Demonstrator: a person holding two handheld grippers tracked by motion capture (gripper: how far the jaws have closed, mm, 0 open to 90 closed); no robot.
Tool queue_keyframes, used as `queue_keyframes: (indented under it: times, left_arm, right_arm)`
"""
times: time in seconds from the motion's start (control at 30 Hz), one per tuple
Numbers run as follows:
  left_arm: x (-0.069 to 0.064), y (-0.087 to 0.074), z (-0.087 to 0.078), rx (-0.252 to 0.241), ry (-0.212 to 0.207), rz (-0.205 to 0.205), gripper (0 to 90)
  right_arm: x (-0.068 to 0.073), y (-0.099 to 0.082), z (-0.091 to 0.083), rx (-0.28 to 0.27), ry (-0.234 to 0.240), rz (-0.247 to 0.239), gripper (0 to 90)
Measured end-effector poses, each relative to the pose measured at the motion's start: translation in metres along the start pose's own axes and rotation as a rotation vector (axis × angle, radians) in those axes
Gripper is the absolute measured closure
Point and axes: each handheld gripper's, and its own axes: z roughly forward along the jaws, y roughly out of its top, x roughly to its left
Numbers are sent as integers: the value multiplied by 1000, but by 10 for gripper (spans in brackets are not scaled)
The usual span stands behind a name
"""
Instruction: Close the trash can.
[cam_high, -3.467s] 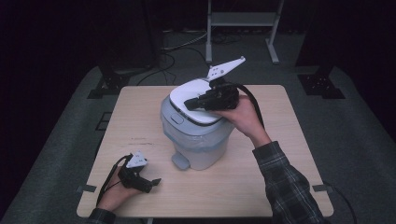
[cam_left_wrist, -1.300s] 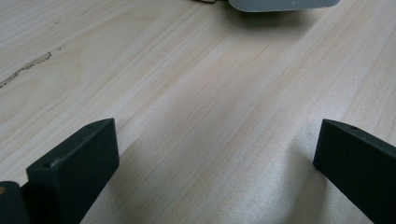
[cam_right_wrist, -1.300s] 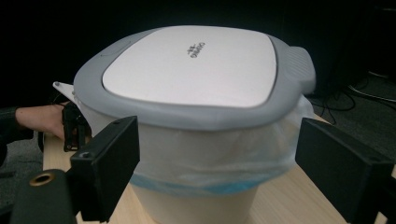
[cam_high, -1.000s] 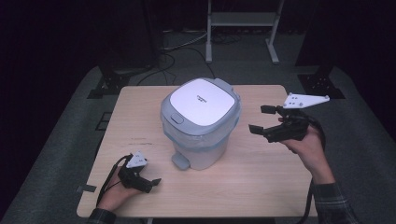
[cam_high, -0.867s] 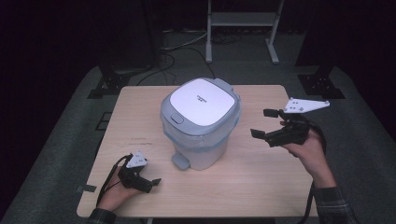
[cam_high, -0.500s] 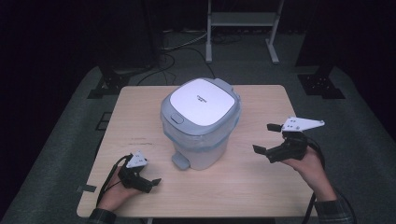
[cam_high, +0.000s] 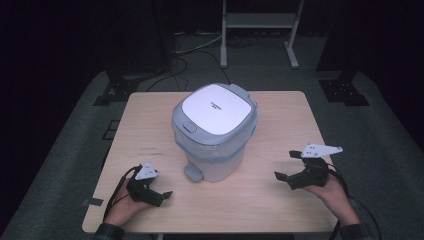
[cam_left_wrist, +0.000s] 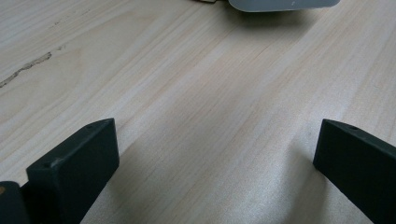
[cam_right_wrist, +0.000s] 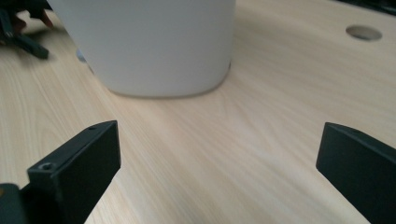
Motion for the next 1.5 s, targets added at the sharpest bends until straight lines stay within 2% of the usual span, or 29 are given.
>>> queue_keyframes:
  times: [0.17,0.4,0.53,0.6,0.93,1.07,1.17,1.23,1.5]
  left_arm:
    - [0,0,0,-1,0,-1,0]
    - [0,0,0,0,0,0,0]
    - [0,0,0,0,0,0,0]
    - [0,0,0,0,0,-1,0]
    - [0,0,0,0,0,-1,0]
    - [0,0,0,-1,0,-1,0]
    - [0,0,0,-1,0,-1,0]
    - [0,0,0,0,0,-1,0]
    - [0,0,0,0,0,0,0]
  right_arm:
    - [-2,-16,3,44,-28,3,0]
    - [-3,-36,8,105,-44,14,0]
    - [-3,-42,10,134,-57,4,0]
    - [-2,-46,12,158,-81,-16,0]
    - [-3,-56,23,233,-100,-24,0]
    - [-4,-59,25,241,-99,-12,0]
    - [-5,-59,26,233,-114,2,0]
    - [-6,-61,26,209,-134,23,0]
    - [-3,-63,25,207,-176,61,0]
